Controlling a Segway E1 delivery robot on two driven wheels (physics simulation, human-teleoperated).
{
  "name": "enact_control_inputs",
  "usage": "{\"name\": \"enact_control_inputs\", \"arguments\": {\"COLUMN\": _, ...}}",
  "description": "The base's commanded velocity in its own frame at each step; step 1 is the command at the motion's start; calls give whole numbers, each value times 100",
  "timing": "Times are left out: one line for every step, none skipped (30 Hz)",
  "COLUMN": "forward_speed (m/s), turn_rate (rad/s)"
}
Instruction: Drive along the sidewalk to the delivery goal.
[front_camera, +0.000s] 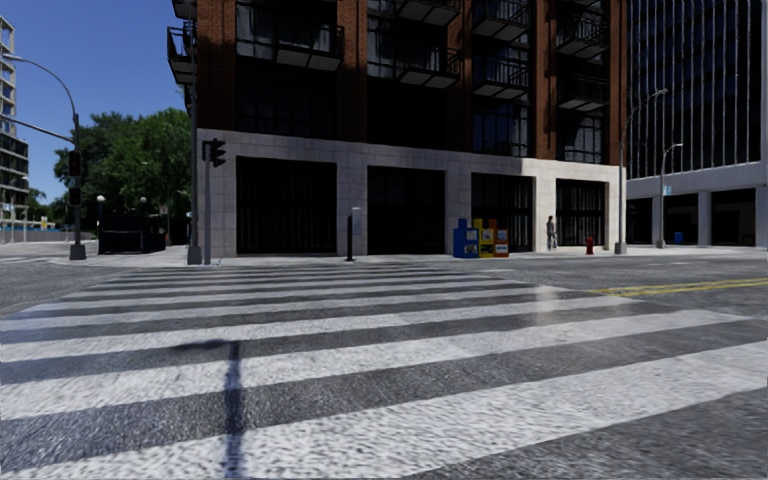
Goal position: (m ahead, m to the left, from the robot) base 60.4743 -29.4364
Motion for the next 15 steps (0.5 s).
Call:
{"name": "enact_control_inputs", "arguments": {"forward_speed": 163, "turn_rate": 0}}
{"name": "enact_control_inputs", "arguments": {"forward_speed": 163, "turn_rate": 0}}
{"name": "enact_control_inputs", "arguments": {"forward_speed": 163, "turn_rate": 0}}
{"name": "enact_control_inputs", "arguments": {"forward_speed": 163, "turn_rate": 0}}
{"name": "enact_control_inputs", "arguments": {"forward_speed": 163, "turn_rate": 0}}
{"name": "enact_control_inputs", "arguments": {"forward_speed": 163, "turn_rate": 0}}
{"name": "enact_control_inputs", "arguments": {"forward_speed": 163, "turn_rate": 0}}
{"name": "enact_control_inputs", "arguments": {"forward_speed": 164, "turn_rate": 0}}
{"name": "enact_control_inputs", "arguments": {"forward_speed": 164, "turn_rate": 0}}
{"name": "enact_control_inputs", "arguments": {"forward_speed": 164, "turn_rate": 0}}
{"name": "enact_control_inputs", "arguments": {"forward_speed": 164, "turn_rate": 0}}
{"name": "enact_control_inputs", "arguments": {"forward_speed": 165, "turn_rate": 0}}
{"name": "enact_control_inputs", "arguments": {"forward_speed": 165, "turn_rate": 0}}
{"name": "enact_control_inputs", "arguments": {"forward_speed": 167, "turn_rate": 0}}
{"name": "enact_control_inputs", "arguments": {"forward_speed": 167, "turn_rate": 0}}
